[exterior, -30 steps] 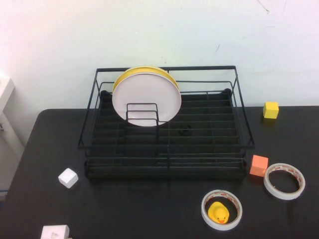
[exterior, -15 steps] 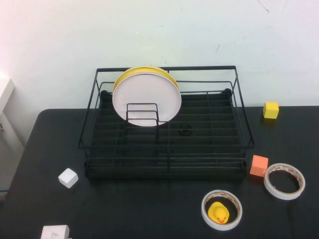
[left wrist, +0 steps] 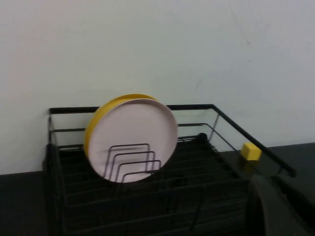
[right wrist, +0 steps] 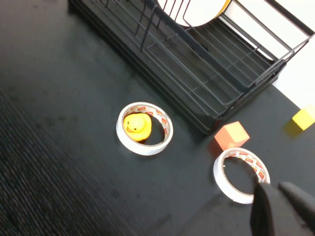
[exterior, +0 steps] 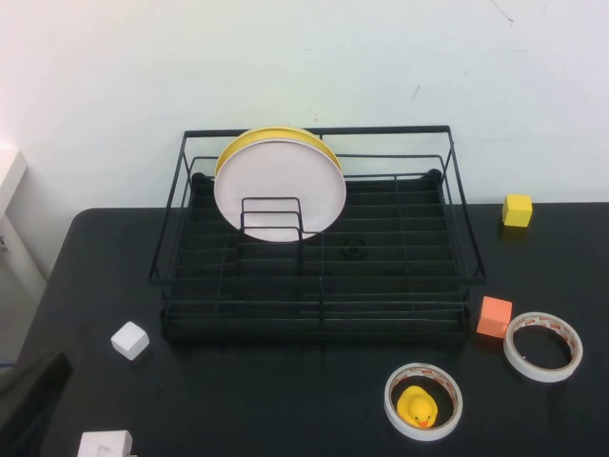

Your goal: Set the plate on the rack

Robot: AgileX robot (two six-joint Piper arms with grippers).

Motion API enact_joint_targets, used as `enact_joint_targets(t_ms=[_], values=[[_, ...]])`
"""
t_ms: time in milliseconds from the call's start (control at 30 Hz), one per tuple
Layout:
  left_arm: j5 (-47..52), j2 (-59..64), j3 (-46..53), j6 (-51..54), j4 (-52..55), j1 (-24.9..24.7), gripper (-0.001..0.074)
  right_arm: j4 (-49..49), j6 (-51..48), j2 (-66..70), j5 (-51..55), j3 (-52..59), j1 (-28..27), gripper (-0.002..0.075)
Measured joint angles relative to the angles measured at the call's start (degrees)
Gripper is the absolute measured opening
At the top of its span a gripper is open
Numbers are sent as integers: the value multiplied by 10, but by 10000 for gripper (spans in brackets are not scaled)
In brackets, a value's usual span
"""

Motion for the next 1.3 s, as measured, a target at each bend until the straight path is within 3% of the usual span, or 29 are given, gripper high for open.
enact_joint_targets(t_ms=[267, 567, 933, 1300], values=[[55, 0, 0, -4, 5, 0, 0, 1, 0, 0, 0, 0, 0, -2], [51, -7, 0, 18, 7, 3, -1, 1, 0, 0, 1, 0, 0, -2], [55, -85, 0, 36, 7, 122, -1, 1, 0, 0, 1, 0, 0, -2], [56, -140, 16, 23, 41, 130, -1, 1, 0, 0, 2, 0, 0, -2]])
